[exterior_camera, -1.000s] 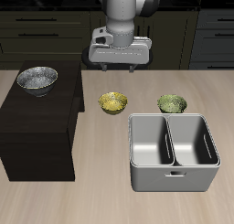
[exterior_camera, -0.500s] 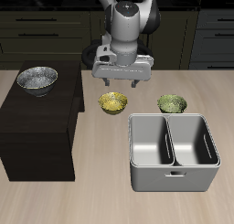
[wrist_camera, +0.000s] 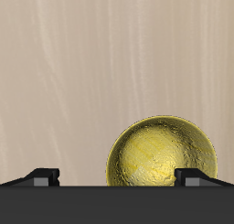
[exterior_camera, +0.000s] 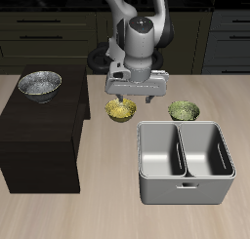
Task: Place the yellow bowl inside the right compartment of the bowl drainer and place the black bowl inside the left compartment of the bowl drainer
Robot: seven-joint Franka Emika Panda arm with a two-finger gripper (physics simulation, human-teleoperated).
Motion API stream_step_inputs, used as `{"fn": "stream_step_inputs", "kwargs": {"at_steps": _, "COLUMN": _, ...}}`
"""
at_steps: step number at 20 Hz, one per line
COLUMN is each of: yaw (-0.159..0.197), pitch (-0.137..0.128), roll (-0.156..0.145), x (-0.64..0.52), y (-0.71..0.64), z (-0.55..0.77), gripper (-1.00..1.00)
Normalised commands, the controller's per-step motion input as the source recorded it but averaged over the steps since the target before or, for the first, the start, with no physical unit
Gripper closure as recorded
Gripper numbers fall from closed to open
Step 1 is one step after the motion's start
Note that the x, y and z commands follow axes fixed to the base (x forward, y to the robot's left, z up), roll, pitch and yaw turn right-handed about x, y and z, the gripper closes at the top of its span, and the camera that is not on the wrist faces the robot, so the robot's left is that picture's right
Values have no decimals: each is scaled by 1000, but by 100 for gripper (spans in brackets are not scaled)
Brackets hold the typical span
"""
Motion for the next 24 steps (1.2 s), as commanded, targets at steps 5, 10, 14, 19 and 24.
{"fn": "stream_step_inputs", "kwargs": {"at_steps": 5, "yaw": 4, "pitch": 19, "roll": 12, "x": 18, "y": 121, "z": -381, "gripper": -100}}
{"fn": "stream_step_inputs", "kwargs": {"at_steps": 10, "yaw": -20, "pitch": 67, "roll": 22, "x": 27, "y": 1, "z": -315, "gripper": -100}}
{"fn": "stream_step_inputs", "kwargs": {"at_steps": 14, "yaw": -30, "pitch": 64, "roll": 23, "x": 35, "y": -46, "z": -433, "gripper": 100}}
{"fn": "stream_step_inputs", "kwargs": {"at_steps": 19, "yaw": -8, "pitch": 5, "roll": -1, "x": -25, "y": -29, "z": -20, "gripper": 100}}
{"fn": "stream_step_inputs", "kwargs": {"at_steps": 24, "yaw": -9, "pitch": -30, "roll": 0, "x": -31, "y": -54, "z": 272, "gripper": 100}}
